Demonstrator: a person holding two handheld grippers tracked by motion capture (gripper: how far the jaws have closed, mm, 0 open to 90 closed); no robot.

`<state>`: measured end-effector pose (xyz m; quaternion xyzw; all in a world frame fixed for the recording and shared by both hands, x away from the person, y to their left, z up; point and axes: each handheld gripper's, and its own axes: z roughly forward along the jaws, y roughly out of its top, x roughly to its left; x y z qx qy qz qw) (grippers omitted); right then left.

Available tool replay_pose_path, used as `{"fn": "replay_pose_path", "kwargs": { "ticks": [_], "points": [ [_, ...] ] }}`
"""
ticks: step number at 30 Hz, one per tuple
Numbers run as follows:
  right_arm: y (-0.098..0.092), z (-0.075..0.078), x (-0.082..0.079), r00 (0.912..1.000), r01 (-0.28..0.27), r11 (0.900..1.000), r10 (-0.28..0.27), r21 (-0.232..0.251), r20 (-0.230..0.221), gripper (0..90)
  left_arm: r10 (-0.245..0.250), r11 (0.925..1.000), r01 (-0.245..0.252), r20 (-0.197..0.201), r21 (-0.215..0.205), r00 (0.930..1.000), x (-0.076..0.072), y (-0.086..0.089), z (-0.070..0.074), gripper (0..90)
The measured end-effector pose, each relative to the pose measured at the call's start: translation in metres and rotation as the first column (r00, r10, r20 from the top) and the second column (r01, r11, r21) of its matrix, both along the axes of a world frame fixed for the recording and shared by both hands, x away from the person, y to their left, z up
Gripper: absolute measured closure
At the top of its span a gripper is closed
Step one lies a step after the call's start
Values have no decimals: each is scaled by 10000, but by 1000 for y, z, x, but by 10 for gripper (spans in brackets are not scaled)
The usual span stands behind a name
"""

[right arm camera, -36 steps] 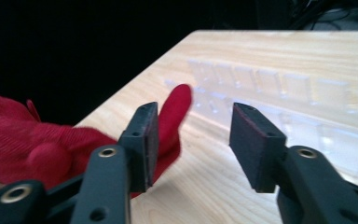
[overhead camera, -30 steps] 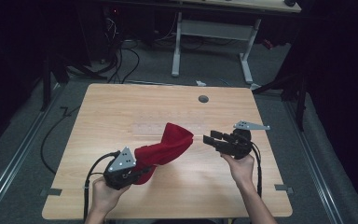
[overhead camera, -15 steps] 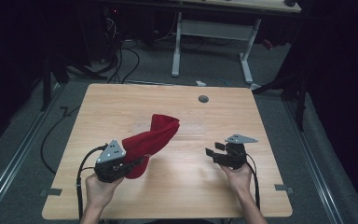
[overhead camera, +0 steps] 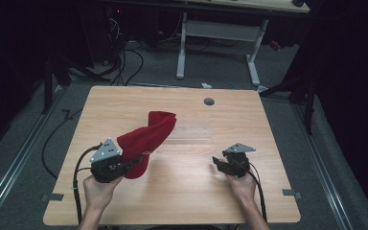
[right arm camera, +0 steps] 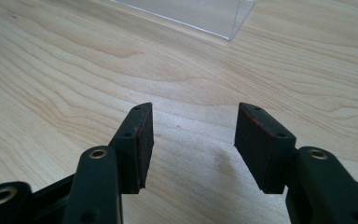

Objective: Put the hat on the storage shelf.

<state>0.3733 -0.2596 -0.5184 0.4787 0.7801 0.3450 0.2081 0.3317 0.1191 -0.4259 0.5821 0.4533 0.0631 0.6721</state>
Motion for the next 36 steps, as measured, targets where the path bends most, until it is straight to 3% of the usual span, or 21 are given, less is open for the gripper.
{"fn": "replay_pose_path", "kwargs": {
  "ticks": [6,7,20,28,34,36],
  "points": [
    [3,-11,1,9999,10,9993,-15,-363,-137,444,263,9995,-262,83,-188,9996,6,9,6,840],
    [3,-13,0,10000,56,9996,-56,-289,10,439,313,9992,-311,49,-257,9995,7,10,7,840],
    [4,-13,0,10000,75,9996,-76,-275,-45,405,514,9979,-505,227,-407,9984,14,16,14,840],
    [4,-13,0,10000,72,9996,-74,-259,-56,397,853,9937,-848,41,-735,9963,27,24,15,840],
    [5,-13,0,10000,65,9996,-66,-263,-57,390,979,9910,-963,137,-932,9951,38,29,25,840],
    [5,-13,0,10000,64,9996,-66,-260,-60,388,1053,9916,-1031,245,-779,9941,41,30,28,840]
  ]
}}
